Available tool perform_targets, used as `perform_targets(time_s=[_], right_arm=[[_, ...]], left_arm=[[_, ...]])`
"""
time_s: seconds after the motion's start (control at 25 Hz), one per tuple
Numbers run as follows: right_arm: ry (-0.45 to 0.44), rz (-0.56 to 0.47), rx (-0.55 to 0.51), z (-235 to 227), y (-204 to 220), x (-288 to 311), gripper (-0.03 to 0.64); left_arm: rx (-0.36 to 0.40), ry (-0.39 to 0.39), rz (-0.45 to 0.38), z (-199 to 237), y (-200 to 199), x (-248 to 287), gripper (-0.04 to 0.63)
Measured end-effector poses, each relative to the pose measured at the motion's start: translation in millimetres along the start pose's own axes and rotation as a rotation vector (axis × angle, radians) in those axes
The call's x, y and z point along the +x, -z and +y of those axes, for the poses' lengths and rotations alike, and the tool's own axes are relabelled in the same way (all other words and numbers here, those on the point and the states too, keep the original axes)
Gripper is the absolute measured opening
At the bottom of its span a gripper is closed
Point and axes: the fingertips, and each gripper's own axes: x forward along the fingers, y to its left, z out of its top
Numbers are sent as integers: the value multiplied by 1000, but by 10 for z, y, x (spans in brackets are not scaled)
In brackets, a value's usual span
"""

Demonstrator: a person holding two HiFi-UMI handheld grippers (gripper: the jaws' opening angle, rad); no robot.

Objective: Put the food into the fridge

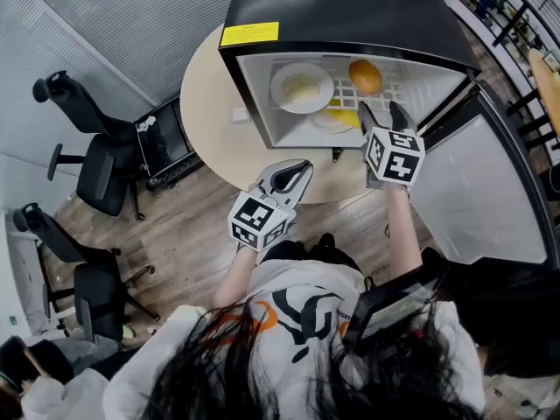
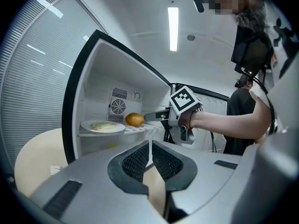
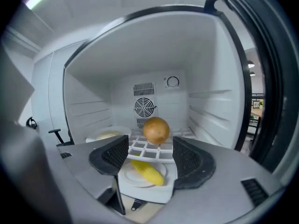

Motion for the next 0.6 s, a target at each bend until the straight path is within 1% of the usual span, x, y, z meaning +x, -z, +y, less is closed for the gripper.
perform_targets(time_s=[0.16, 0.32, 0.36, 0.44, 0.6], right_arm=[[-67, -29, 34, 245, 23, -242, 304], [-88, -50, 78, 412, 107, -447, 301], [-85, -62, 87, 442, 127, -494, 294], [-78, -84, 106, 505, 184, -584, 258], [-68, -82, 133, 661, 363, -758, 203]], left_arm=[[0, 16, -9, -32, 5, -36, 12], [1, 34, -17, -69, 5, -98, 12], [1, 37, -19, -73, 5, -120, 12], [0, 42, -21, -71, 11, -175, 12], [-5, 52, -19, -43, 59, -302, 12]])
